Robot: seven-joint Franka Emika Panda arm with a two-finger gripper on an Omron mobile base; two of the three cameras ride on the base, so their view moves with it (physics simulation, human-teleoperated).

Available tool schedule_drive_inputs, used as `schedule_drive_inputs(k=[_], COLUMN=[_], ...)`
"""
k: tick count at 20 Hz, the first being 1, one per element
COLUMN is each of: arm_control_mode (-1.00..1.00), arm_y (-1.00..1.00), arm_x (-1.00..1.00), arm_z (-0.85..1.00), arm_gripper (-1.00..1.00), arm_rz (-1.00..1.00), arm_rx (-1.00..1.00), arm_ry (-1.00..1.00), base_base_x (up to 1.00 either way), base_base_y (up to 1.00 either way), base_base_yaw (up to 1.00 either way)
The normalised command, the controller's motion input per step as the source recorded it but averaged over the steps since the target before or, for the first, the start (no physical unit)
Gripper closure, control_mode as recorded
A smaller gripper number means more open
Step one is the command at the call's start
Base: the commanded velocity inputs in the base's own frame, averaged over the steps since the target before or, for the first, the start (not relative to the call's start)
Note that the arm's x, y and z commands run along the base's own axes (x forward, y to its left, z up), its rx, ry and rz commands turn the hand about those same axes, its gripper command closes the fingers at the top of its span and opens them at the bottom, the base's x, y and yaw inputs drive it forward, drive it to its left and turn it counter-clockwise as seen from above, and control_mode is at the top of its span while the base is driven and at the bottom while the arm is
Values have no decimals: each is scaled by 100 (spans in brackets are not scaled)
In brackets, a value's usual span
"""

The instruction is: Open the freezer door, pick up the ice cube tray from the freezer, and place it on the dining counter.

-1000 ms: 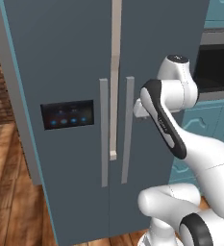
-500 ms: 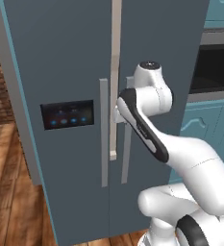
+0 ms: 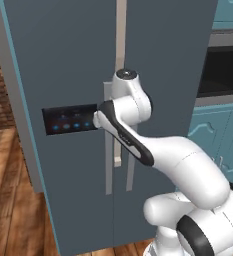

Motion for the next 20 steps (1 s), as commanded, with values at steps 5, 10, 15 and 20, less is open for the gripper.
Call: schedule_drive_inputs(k=[5, 10, 15, 20], arm_control_mode=[-100, -100, -100, -100], arm_y=[7, 0, 0, 0], arm_x=[22, 22, 50, 49], arm_z=[-26, -28, -13, -4], arm_gripper=[-100, -100, -100, -100], arm_rz=[0, 0, 0, 0], arm_rx=[0, 0, 0, 0], arm_ry=[-18, -21, -9, -1], base_base_x=[0, 0, 0, 0], base_base_y=[0, 0, 0, 0], base_base_yaw=[0, 0, 0, 0])
